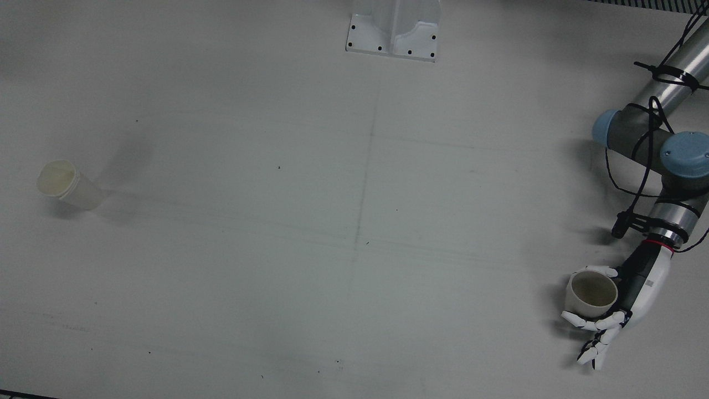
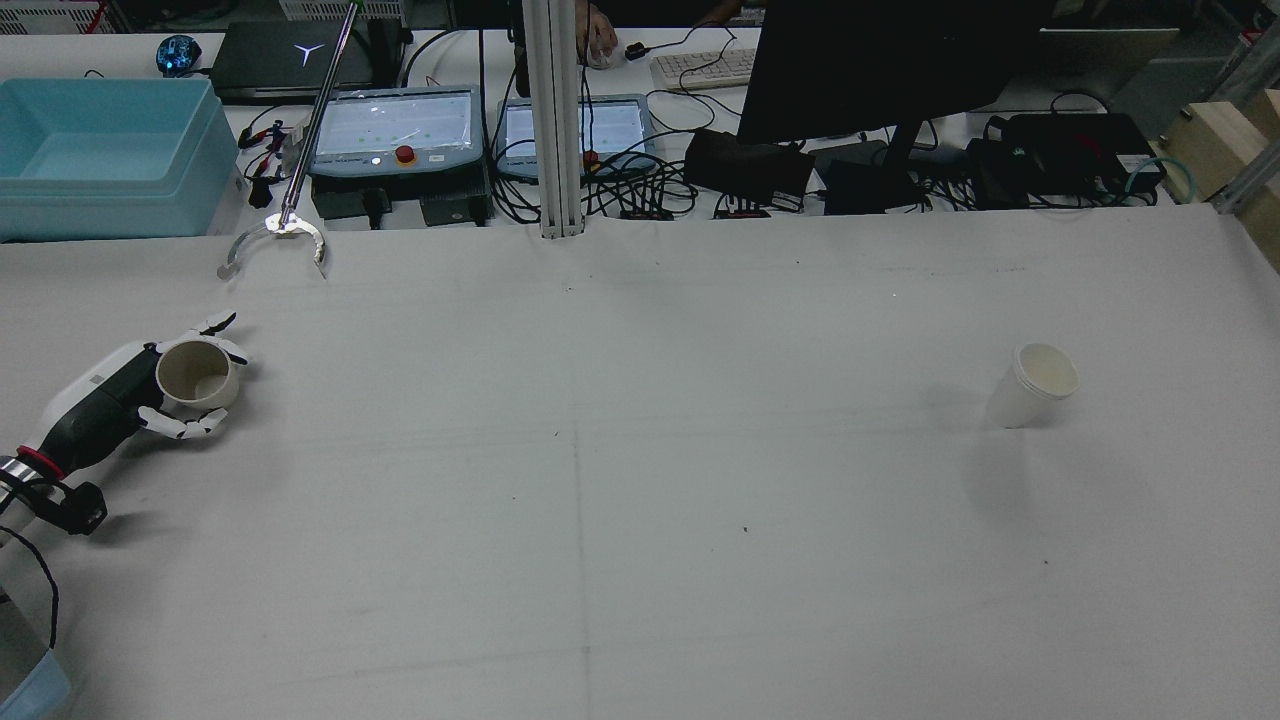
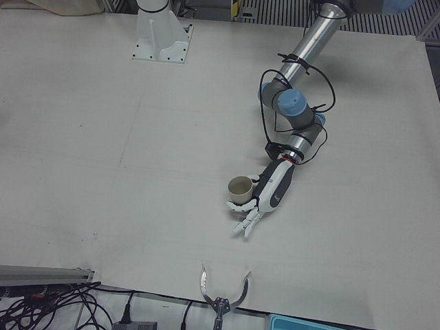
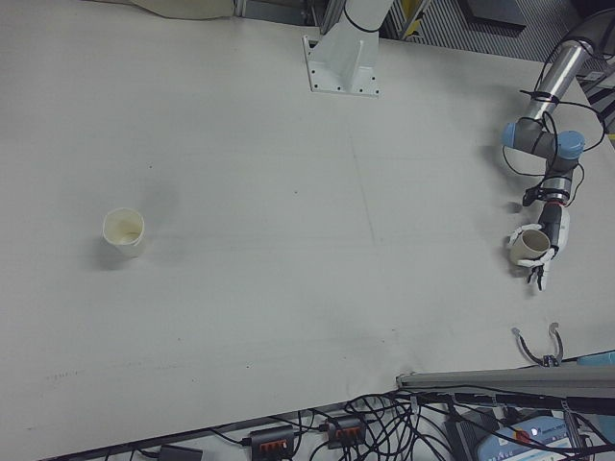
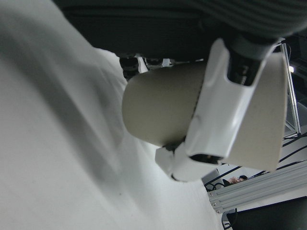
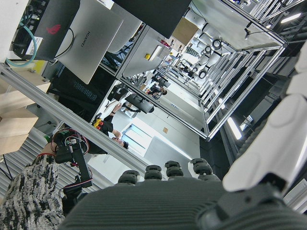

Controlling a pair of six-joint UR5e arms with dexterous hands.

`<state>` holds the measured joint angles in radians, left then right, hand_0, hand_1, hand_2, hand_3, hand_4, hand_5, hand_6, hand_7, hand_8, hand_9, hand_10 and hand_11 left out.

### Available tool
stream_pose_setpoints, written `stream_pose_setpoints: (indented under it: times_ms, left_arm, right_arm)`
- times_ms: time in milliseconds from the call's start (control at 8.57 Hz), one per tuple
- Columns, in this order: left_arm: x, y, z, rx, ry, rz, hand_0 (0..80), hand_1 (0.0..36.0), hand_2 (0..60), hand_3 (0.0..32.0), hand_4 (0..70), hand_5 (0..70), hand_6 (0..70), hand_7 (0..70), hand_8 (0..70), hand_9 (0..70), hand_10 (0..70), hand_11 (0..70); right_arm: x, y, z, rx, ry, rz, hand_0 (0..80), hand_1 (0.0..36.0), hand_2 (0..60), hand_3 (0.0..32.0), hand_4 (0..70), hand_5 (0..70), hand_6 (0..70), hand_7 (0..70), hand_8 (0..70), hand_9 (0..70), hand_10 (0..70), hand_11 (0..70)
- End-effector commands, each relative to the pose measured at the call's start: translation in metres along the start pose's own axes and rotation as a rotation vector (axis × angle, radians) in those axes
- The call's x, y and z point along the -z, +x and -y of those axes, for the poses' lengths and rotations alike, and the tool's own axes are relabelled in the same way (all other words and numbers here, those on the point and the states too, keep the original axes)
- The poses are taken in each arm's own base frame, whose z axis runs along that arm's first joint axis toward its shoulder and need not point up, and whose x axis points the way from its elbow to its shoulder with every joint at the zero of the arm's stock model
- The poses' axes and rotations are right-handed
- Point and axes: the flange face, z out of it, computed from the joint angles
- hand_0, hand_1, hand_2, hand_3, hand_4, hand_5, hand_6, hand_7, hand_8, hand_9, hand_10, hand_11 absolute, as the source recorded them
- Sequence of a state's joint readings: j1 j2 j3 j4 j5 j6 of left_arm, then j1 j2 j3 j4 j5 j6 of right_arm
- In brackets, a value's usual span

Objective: Pour water
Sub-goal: 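Close the left hand fingers around the beige cup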

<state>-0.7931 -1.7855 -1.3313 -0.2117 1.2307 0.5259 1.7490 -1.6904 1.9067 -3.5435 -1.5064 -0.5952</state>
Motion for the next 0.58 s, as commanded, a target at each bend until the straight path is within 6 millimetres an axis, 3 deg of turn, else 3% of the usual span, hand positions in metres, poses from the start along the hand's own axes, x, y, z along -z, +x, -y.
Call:
stream_pose_setpoints:
  times_ms: [0,117,233,350,467]
  left_arm:
    - [0.0022,-0.0007,0.0032,0.048,0.018,0.008,61.4,36.0,60.0,0.0,54.0,67.1,12.3,23.6,7.7,11.6,7.7,13.8]
    - [0.0016,0.0015,0.0027,0.048,0.017,0.004,51.9,19.6,36.8,0.0,54.9,70.0,17.4,31.1,11.9,19.0,9.0,13.9]
    - [0.0019,0.0032,0.0001,0.048,0.021,0.006,46.8,6.7,11.3,0.0,57.3,70.0,19.4,34.2,13.5,22.1,9.2,13.1]
    - [0.0015,0.006,-0.0028,0.054,0.02,0.002,47.5,2.3,0.0,0.0,61.0,70.0,19.9,34.2,13.9,23.0,9.5,13.4]
    - [0.0021,0.0076,-0.0046,0.065,0.032,0.004,48.1,1.6,0.0,0.0,62.2,70.0,19.5,33.3,13.8,22.9,9.3,13.1]
  right_arm:
    - [0.0001,0.0002,0.0001,0.0,0.001,-0.001,39.8,8.0,10.8,0.0,5.8,0.0,3.0,6.5,1.8,5.0,1.2,2.7]
    - [0.0,0.0001,-0.0001,-0.004,0.0,0.0,40.1,8.1,10.6,0.0,5.8,0.0,2.9,6.4,1.7,5.0,1.2,2.6]
    - [0.0,0.0001,-0.0001,-0.005,0.0,0.0,40.1,8.1,10.6,0.0,5.6,0.0,2.9,6.4,1.8,5.0,1.2,2.7]
    - [0.0,0.0001,-0.0001,-0.005,0.0,0.0,40.1,8.2,10.7,0.0,5.6,0.0,2.9,6.4,1.8,5.0,1.2,2.7]
    - [-0.0002,0.0006,-0.0005,-0.004,-0.001,-0.001,40.1,8.2,10.9,0.0,5.5,0.0,2.8,6.4,1.8,5.0,1.3,2.8]
